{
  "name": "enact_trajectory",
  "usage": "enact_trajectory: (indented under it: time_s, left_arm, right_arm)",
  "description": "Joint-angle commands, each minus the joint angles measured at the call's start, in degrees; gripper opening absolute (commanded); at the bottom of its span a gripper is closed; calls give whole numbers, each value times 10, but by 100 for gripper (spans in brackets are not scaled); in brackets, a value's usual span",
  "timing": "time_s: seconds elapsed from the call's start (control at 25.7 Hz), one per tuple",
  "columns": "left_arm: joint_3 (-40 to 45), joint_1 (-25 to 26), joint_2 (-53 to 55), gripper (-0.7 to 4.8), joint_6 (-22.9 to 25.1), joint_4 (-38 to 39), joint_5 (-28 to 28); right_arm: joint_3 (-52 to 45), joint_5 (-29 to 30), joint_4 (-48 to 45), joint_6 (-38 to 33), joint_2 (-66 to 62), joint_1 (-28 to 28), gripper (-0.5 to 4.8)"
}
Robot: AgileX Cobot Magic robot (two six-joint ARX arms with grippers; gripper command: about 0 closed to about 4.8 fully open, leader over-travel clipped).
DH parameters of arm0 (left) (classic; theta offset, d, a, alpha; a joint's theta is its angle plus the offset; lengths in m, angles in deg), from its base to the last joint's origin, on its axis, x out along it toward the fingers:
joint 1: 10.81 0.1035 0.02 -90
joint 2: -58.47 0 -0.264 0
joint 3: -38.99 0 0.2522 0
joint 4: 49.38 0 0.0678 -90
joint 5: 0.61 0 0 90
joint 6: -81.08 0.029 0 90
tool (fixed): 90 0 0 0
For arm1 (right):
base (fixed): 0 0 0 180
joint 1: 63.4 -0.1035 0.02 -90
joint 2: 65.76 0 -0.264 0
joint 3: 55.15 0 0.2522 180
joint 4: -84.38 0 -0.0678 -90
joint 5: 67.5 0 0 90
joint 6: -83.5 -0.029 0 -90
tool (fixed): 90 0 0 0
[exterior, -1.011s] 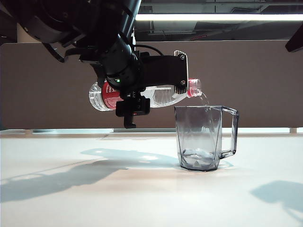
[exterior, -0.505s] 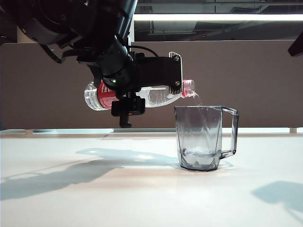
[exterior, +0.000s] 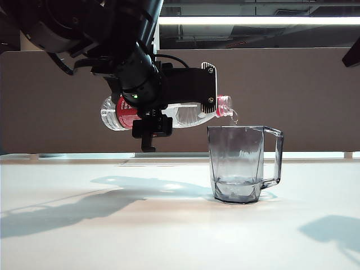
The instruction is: Pick up the mineral water bottle with the left hand on the table and pour water into the mug until it's half full.
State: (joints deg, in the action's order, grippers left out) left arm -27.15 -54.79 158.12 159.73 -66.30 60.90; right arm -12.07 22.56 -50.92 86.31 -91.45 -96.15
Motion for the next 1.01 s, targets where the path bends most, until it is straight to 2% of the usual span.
enact_trajectory:
  time_s: [0.04,1.01]
  left_arm:
    - [-6,0,-6,268,4,-27,2]
    - [-6,0,-6,268,14,-27,2]
  right_arm:
    - [2,1,-11,2,1,0,-5]
    - [2,1,-12,2,1,0,-5]
